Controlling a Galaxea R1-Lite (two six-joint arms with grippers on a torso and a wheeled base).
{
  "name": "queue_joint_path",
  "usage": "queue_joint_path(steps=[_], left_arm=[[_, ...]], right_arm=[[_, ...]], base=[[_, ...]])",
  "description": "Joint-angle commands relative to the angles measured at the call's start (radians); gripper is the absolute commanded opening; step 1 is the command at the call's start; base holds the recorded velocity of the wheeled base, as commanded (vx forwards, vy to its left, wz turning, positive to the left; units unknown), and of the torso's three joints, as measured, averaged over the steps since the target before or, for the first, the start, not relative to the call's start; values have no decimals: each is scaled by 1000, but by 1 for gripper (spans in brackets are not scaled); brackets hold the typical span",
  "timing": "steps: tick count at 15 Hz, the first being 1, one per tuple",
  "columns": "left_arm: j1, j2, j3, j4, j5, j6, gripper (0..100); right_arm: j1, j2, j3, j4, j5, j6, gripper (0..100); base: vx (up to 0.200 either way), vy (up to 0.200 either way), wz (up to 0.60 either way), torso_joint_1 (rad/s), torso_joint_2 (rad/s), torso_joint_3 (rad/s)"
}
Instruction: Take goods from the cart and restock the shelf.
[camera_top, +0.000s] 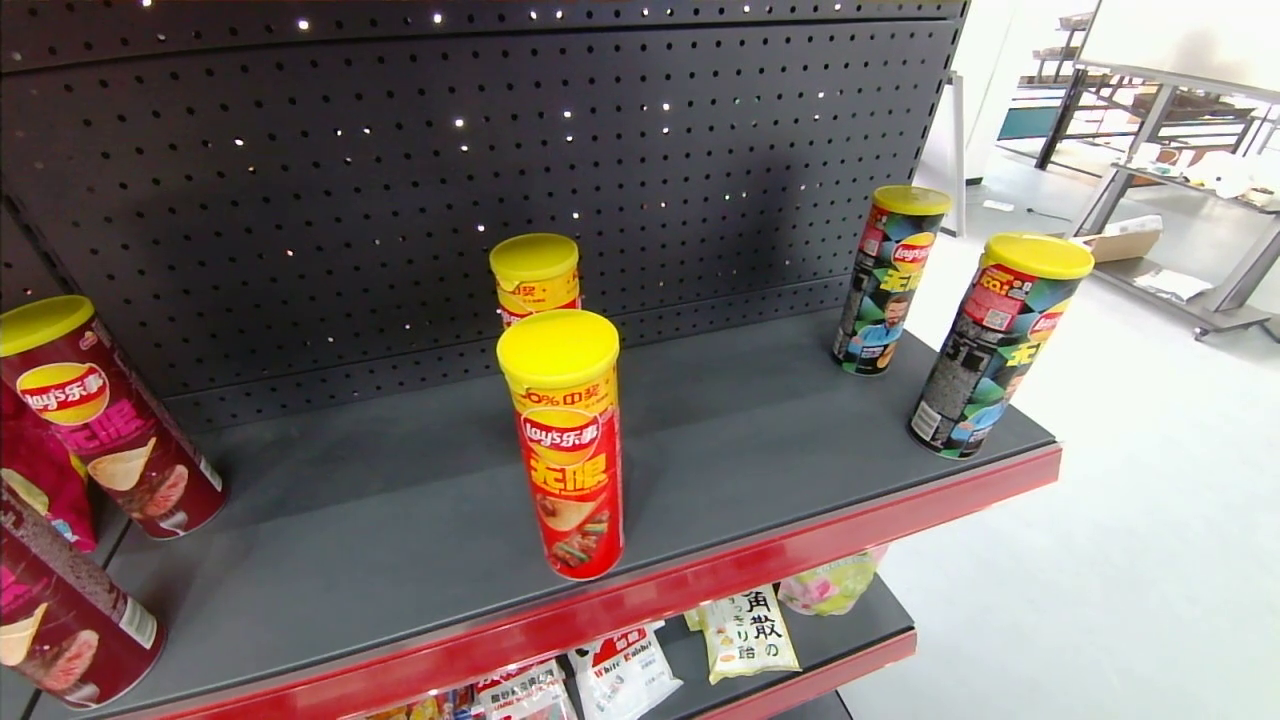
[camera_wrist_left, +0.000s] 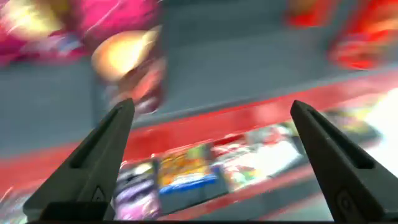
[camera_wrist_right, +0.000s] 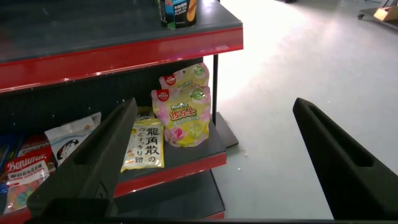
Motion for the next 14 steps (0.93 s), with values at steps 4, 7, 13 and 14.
queue_joint_path(steps=[4,7,13,14], left_arm=[[1,-69,65,0,21,-3,100],[3,-69,77,-17,-74,74,100],[4,-69,219,-275,-42,29,100],[3,-69,221,-278,-48,51,100]], right_arm=[[0,1,0,-1,0,0,100],[0,1,0,1,0,0,100],[0,1,0,-1,0,-2,100],[0,1,0,1,0,-2,100]], base=[[0,0,0,0,0,0],[0,0,0,0,0,0],[0,0,0,0,0,0],[0,0,0,0,0,0]])
